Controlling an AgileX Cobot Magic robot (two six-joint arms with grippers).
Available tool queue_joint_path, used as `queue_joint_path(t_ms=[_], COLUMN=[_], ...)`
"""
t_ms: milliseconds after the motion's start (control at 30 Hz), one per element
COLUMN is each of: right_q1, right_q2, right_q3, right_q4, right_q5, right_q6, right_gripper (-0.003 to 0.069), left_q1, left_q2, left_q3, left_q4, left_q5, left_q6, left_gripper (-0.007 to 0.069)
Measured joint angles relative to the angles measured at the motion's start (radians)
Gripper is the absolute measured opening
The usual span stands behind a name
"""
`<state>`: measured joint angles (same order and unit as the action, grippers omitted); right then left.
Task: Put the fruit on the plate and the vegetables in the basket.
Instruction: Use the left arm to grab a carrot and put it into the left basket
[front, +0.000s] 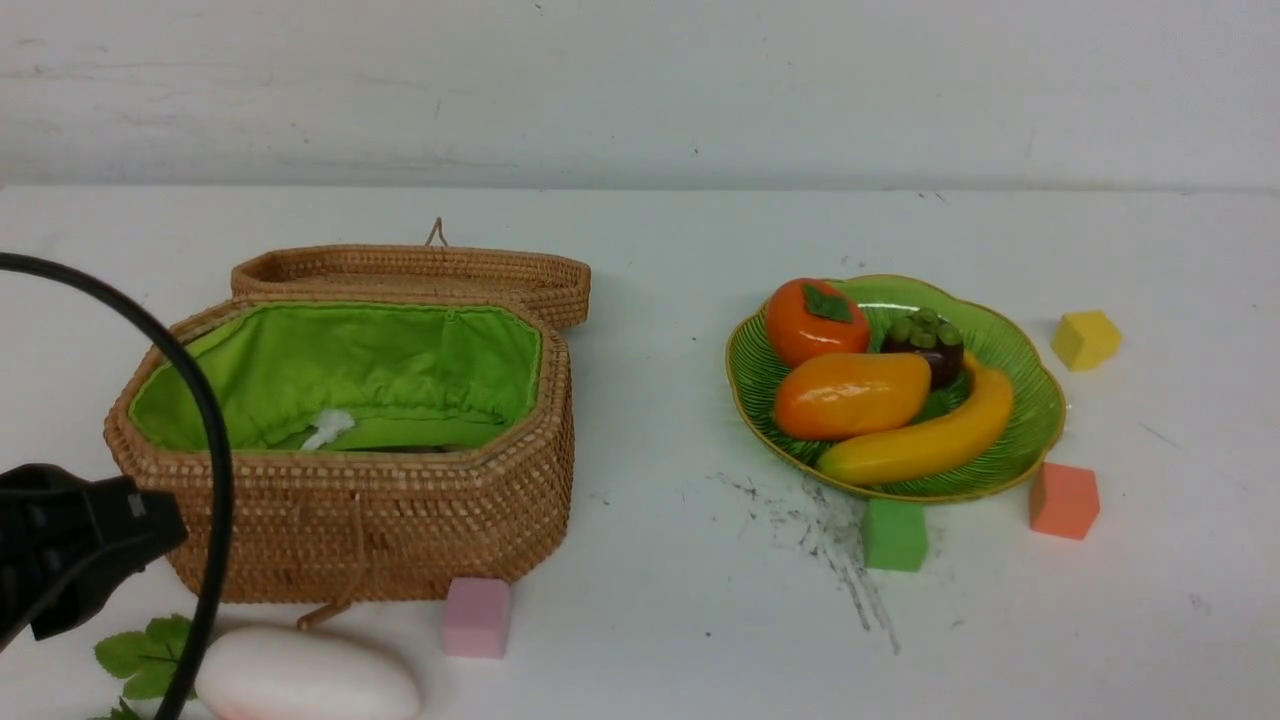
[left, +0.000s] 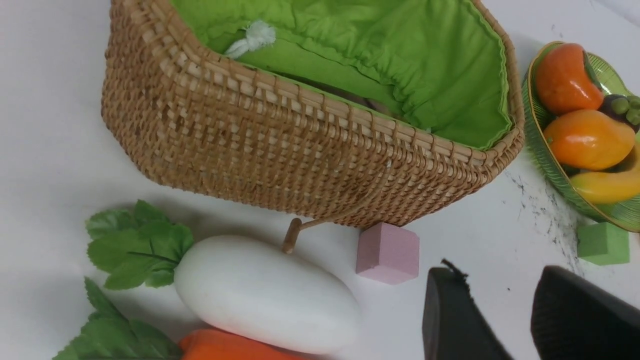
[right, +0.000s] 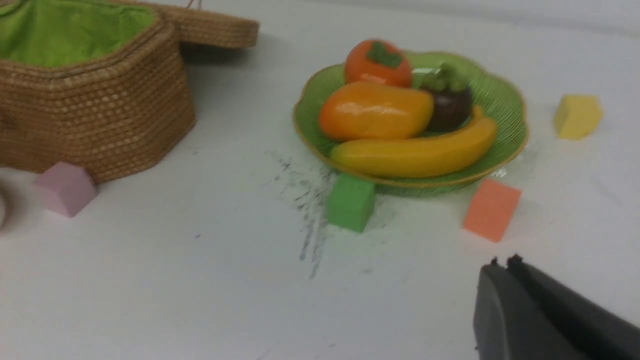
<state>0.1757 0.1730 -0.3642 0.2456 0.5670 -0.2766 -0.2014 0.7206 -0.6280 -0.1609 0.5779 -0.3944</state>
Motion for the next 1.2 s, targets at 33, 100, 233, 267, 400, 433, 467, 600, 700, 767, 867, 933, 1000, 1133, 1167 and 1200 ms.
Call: queue_joint_path(t_ms=[33, 100, 233, 267, 400, 433, 467, 600, 700, 767, 867, 933, 1000, 1133, 1167, 1200], right_q1=[0.0, 0.0, -0.02, -0.042, -0.115, -0.123, -0.145, -0.172, -0.22, -0.258, -0.326, -0.361, -0.375, -0.361, -0.353, -0.345], right_q2=[-0.002, -0.007, -0.06, -0.089, -0.169, -0.174, -0.182, -0.183, -0.184, -0.184, -0.184, -0.184, -0.184, -0.184, -0.184, -0.184], right_q3=[0.0, 0.0, 0.035, 0.064, 0.161, 0.172, 0.212, 0.326, 0.37, 0.374, 0.377, 0.377, 0.377, 0.377, 0.377, 0.377], right_q4=[-0.036, -0.084, -0.154, -0.169, -0.176, -0.178, -0.182, -0.191, -0.197, -0.196, -0.189, -0.186, -0.186, -0.186, -0.186, -0.186], right_q5=[-0.012, -0.018, -0.022, -0.029, -0.04, -0.043, -0.048, -0.082, -0.148, -0.167, -0.177, -0.178, -0.18, -0.18, -0.18, -0.18], right_q6=[-0.001, -0.002, 0.021, 0.048, 0.165, 0.177, 0.21, 0.244, 0.248, 0.248, 0.249, 0.249, 0.25, 0.252, 0.252, 0.252], right_gripper=[-0.0001, 0.0, 0.0003, 0.0003, 0.0003, 0.0003, 0.0003, 0.0006, 0.001, 0.0013, 0.0015, 0.0018, 0.0018, 0.0019, 0.0019, 0.002], left_q1=[0.0, 0.0, 0.0, 0.0, 0.0, 0.0, 0.0, 0.0, 0.0, 0.0, 0.0, 0.0, 0.0, 0.0, 0.0, 0.0], left_q2=[0.0, 0.0, 0.0, 0.0, 0.0, 0.0, 0.0, 0.0, 0.0, 0.0, 0.0, 0.0, 0.0, 0.0, 0.0, 0.0], left_q3=[0.0, 0.0, 0.0, 0.0, 0.0, 0.0, 0.0, 0.0, 0.0, 0.0, 0.0, 0.0, 0.0, 0.0, 0.0, 0.0], left_q4=[0.001, 0.001, 0.002, 0.002, 0.002, 0.002, 0.003, 0.005, 0.005, 0.005, 0.005, 0.005, 0.005, 0.005, 0.005, 0.005], left_q5=[0.0, 0.0, 0.0, 0.0, 0.0, 0.0, -0.001, -0.001, -0.003, -0.003, -0.003, -0.003, -0.003, -0.003, -0.003, -0.003], left_q6=[0.0, 0.0, 0.0, 0.0, 0.0, 0.0, 0.0, 0.0, 0.0, 0.0, 0.0, 0.0, 0.0, 0.0, 0.0, 0.0], left_gripper=[0.0239, 0.0239, 0.0239, 0.0239, 0.0239, 0.0239, 0.0239, 0.0239, 0.0239, 0.0239, 0.0239, 0.0239, 0.0239, 0.0239, 0.0239, 0.0239])
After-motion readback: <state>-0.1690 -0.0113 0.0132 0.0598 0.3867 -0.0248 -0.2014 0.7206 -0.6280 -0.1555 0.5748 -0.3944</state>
